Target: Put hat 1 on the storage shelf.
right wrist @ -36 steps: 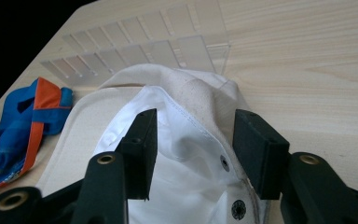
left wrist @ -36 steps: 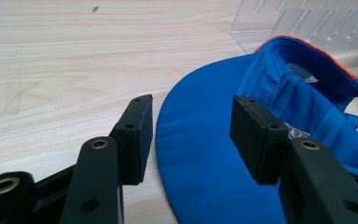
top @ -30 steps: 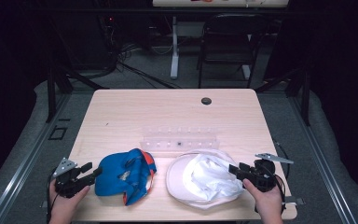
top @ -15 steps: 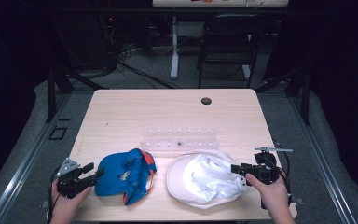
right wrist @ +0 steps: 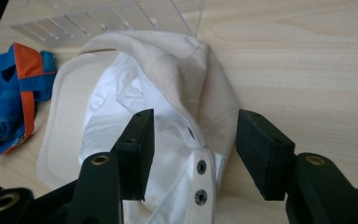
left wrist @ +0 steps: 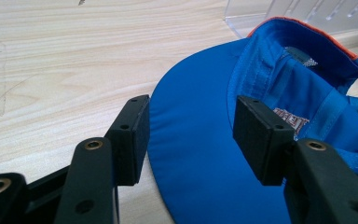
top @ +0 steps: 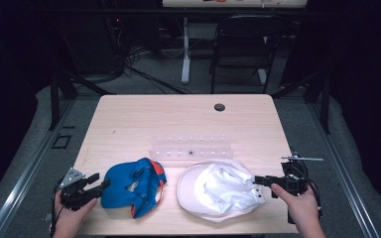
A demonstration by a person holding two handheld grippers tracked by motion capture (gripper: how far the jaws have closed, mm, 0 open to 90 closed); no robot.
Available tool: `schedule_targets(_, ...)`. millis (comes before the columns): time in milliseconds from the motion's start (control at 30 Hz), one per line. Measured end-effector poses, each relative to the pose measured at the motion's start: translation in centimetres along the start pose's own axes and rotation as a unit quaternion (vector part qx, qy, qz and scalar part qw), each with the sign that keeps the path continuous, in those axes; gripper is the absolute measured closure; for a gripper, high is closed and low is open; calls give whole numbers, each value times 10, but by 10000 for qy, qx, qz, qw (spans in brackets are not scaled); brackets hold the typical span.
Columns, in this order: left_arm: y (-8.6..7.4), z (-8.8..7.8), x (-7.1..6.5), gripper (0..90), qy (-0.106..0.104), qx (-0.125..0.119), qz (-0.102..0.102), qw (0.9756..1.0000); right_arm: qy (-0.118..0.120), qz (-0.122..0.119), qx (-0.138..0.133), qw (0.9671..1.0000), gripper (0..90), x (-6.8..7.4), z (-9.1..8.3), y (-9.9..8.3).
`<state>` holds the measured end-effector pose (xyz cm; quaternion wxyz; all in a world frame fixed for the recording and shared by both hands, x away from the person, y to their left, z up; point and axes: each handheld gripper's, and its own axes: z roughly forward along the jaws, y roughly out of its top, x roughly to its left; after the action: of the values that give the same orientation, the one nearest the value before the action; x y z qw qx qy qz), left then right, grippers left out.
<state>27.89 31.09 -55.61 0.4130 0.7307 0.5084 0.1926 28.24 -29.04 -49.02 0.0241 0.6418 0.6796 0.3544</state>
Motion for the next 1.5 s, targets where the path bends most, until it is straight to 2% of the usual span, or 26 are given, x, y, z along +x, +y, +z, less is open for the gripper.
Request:
schedule_targets(67,0,0,0,466,11,0,0,10000,-25,91,161,9998,473,-4,0,-3)
schedule_targets(267,0,2,0,466,25,-32,5,10000,36,181,393,9991,477,-8,6,-8)
schedule_targets(300,0,2,0,466,27,-32,5,10000,79,177,436,9989,478,-8,8,-9)
schedule_targets(533,0,0,1,466,37,23,21,10000,-10,119,546,9984,475,-7,21,-12)
schedule_targets(667,0,1,1,467,38,20,19,10000,7,217,664,9976,505,-9,31,-15)
schedule_targets(767,0,1,1,467,43,15,18,10000,65,150,800,9967,531,-9,37,-15)
schedule_targets(867,0,1,1,467,47,8,17,10000,68,154,809,9966,560,-8,39,-16)
schedule_targets(900,0,1,2,466,47,11,19,10000,45,153,824,9965,603,-8,42,-17)
schedule_targets(1033,0,1,2,467,50,21,21,10000,19,251,891,9957,665,-8,47,-18)
schedule_targets(1200,0,0,2,466,61,12,25,10000,64,180,1028,9945,737,-8,45,-16)
schedule_targets(1267,0,0,2,467,73,1,19,10000,123,306,824,9960,780,-6,42,-15)
schedule_targets(1300,0,0,2,467,74,1,19,10000,148,240,888,9957,790,-6,40,-13)
schedule_targets(1500,0,0,2,467,82,3,23,10000,232,157,827,9962,809,-2,34,-8)
